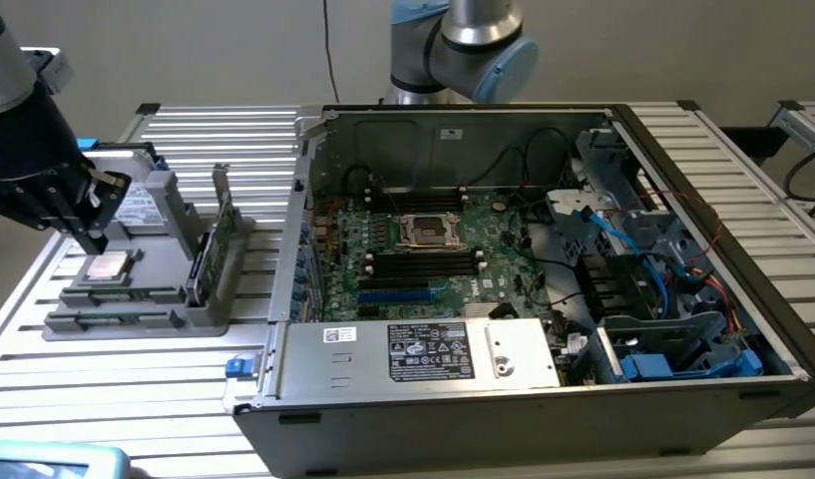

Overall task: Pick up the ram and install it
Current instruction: 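Reach for the ram, then pick up the ram and move it above insertion slot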

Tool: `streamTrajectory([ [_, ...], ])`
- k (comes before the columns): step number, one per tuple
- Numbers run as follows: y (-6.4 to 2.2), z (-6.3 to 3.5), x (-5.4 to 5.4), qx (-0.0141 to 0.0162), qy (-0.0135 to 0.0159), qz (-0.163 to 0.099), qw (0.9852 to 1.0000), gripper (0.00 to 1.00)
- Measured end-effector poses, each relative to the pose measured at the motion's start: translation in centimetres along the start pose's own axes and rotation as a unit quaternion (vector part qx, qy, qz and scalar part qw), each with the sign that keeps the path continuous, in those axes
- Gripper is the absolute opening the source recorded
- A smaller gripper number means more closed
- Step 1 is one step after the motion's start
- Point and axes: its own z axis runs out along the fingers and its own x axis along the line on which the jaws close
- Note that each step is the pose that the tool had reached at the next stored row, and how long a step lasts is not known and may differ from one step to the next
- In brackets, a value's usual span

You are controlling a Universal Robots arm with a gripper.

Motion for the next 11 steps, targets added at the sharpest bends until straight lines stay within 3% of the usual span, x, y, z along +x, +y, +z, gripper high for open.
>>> streamTrajectory([
  [11, 0.00, 0.00, 0.01, 0.0000, 0.0000, 0.000, 1.0000, 0.11],
])
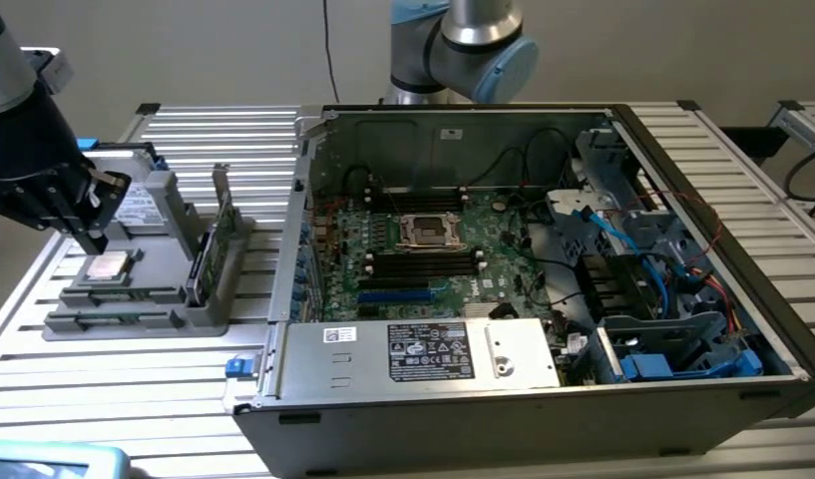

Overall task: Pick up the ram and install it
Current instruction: 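Pick up the ram and move it above insertion slot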

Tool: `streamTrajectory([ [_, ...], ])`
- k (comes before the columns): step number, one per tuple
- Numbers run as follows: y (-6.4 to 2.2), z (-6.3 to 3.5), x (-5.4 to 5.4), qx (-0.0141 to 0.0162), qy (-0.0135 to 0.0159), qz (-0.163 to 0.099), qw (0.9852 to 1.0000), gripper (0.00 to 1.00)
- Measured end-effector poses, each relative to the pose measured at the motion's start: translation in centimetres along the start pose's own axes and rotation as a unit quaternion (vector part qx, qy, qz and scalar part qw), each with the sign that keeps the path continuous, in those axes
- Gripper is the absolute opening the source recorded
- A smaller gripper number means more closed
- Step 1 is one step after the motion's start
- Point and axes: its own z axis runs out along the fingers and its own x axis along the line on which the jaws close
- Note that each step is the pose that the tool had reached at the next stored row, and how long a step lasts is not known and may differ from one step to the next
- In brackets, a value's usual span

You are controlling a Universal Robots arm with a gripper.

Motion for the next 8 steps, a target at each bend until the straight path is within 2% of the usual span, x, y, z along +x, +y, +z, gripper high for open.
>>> streamTrajectory([
  [5, 0.00, 0.00, 0.00, 0.0000, 0.0000, 0.000, 1.0000, 0.12],
  [7, 0.00, 0.00, 0.00, 0.0000, 0.0000, 0.000, 1.0000, 0.24],
  [8, 0.00, 0.00, 0.00, 0.0000, 0.0000, 0.000, 1.0000, 0.24],
])
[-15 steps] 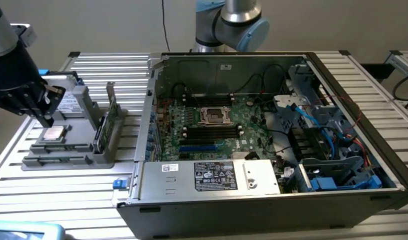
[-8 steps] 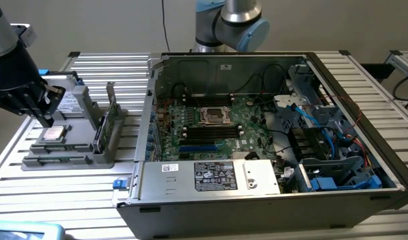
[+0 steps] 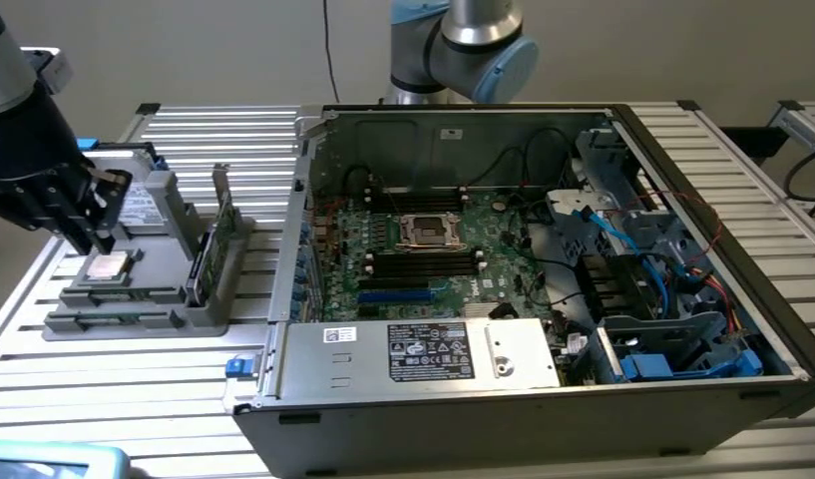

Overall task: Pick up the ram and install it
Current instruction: 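Pick up the ram and move it above insertion slot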

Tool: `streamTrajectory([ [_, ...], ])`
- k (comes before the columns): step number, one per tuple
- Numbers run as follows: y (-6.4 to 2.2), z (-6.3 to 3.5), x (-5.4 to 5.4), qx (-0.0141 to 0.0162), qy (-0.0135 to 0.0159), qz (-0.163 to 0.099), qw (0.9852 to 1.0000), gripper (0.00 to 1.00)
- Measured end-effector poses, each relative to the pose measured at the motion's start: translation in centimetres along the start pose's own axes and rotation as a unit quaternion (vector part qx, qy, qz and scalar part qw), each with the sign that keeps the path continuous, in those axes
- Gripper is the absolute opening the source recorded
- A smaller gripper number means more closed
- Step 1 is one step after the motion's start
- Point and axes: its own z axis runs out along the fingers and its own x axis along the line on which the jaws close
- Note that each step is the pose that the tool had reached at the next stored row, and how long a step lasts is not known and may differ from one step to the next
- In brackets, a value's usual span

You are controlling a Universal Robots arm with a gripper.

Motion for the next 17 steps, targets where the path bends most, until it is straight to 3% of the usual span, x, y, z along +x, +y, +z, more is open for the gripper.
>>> streamTrajectory([
  [4, 0.00, 0.00, 0.00, 0.0000, 0.0000, 0.000, 1.0000, 0.42],
  [9, 0.00, 0.02, 0.03, 0.0010, 0.0016, -0.037, 0.9993, 0.42],
  [13, 0.00, 0.02, 0.03, 0.0021, 0.0032, -0.074, 0.9973, 0.42],
  [17, 0.00, 0.04, 0.02, 0.0031, 0.0048, -0.110, 0.9939, 0.42],
])
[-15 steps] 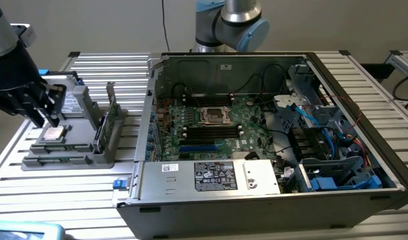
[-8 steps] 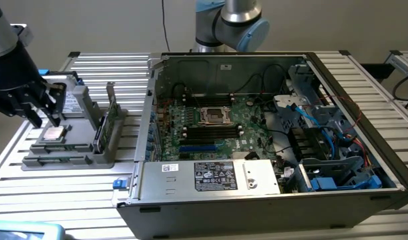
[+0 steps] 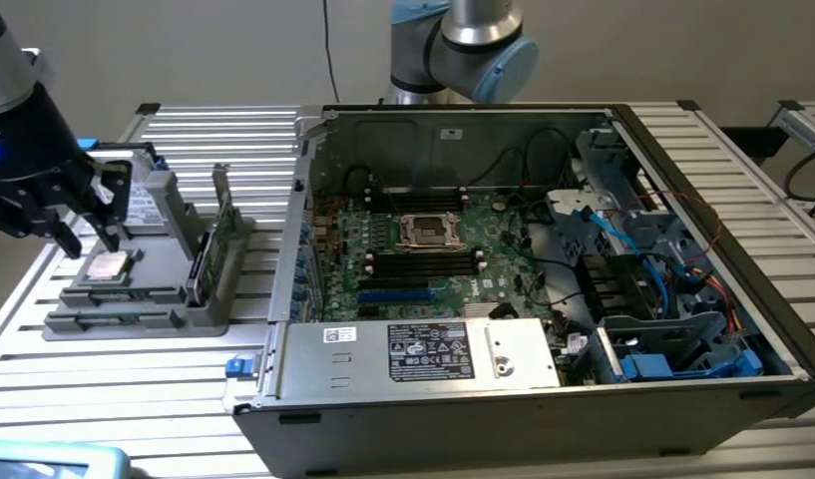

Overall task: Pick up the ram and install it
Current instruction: 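Pick up the ram and move it above insertion slot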

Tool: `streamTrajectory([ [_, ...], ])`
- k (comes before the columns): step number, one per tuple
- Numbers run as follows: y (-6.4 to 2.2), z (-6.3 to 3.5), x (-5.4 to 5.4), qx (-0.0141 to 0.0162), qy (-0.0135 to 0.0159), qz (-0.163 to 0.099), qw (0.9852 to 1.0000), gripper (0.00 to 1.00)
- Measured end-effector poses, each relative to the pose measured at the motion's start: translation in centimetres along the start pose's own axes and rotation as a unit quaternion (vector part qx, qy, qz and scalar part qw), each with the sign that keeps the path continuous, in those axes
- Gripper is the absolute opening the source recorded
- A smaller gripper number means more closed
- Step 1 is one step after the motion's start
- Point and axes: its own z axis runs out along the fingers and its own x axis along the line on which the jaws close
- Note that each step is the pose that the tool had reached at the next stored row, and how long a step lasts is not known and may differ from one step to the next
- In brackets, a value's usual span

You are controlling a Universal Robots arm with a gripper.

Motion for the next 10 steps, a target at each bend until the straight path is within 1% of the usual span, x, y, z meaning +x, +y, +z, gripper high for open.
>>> streamTrajectory([
  [2, 0.00, 0.00, 0.00, 0.0005, 0.0008, -0.018, 0.9998, 0.42],
  [5, 0.00, 0.02, 0.00, 0.0013, 0.0020, -0.045, 0.9990, 0.42],
  [8, 0.00, 0.03, 0.00, 0.0020, 0.0032, -0.072, 0.9974, 0.42],
  [10, 0.00, 0.04, 0.00, 0.0026, 0.0040, -0.090, 0.9959, 0.42],
])
